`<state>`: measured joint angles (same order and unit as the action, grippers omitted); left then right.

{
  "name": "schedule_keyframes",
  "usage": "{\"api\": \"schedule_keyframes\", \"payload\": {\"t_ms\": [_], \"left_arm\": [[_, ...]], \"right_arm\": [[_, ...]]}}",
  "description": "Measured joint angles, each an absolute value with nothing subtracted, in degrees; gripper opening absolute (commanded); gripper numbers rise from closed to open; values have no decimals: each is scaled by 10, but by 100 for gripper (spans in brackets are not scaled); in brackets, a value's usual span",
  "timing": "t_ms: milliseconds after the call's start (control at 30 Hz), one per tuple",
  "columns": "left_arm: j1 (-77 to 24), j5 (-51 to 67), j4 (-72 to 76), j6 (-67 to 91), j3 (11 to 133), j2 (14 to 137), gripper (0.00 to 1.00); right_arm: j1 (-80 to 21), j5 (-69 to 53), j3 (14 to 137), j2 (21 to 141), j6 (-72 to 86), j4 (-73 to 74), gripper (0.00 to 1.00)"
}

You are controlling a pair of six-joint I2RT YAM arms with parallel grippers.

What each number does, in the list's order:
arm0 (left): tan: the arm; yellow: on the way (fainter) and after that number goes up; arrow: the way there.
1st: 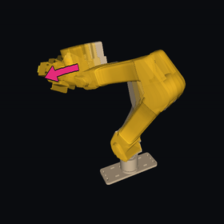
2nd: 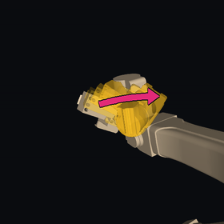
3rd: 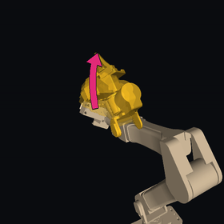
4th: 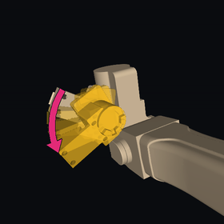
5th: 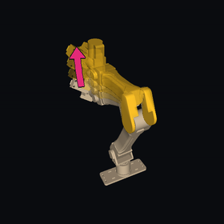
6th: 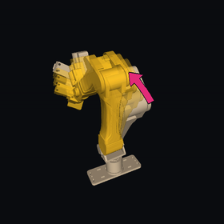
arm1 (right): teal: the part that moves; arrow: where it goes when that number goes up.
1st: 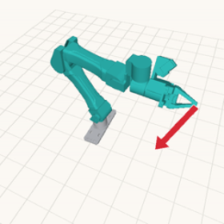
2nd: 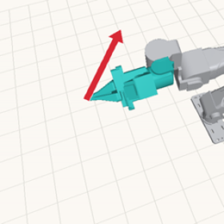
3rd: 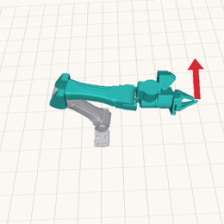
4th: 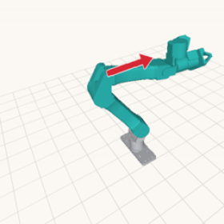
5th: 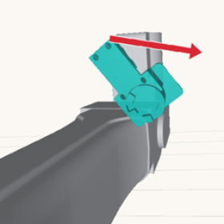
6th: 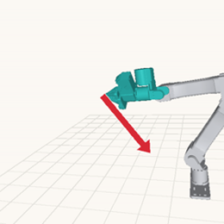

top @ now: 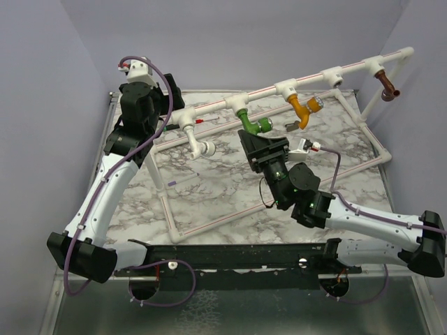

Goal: Install the water faucets

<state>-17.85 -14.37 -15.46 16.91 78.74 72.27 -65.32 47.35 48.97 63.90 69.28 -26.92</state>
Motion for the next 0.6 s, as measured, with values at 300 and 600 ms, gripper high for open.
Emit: {"api": "schedule_keyframes", "payload": {"t_ms": [300, 600], "left_arm": [[-178, -144, -155, 169, 787, 723, 99], [-178, -144, -155, 169, 787, 723, 99]], "right_arm": [[-653, 457, 486, 581, 619, -245, 62], [-653, 451, 486, 519, 531, -147, 62]]}}
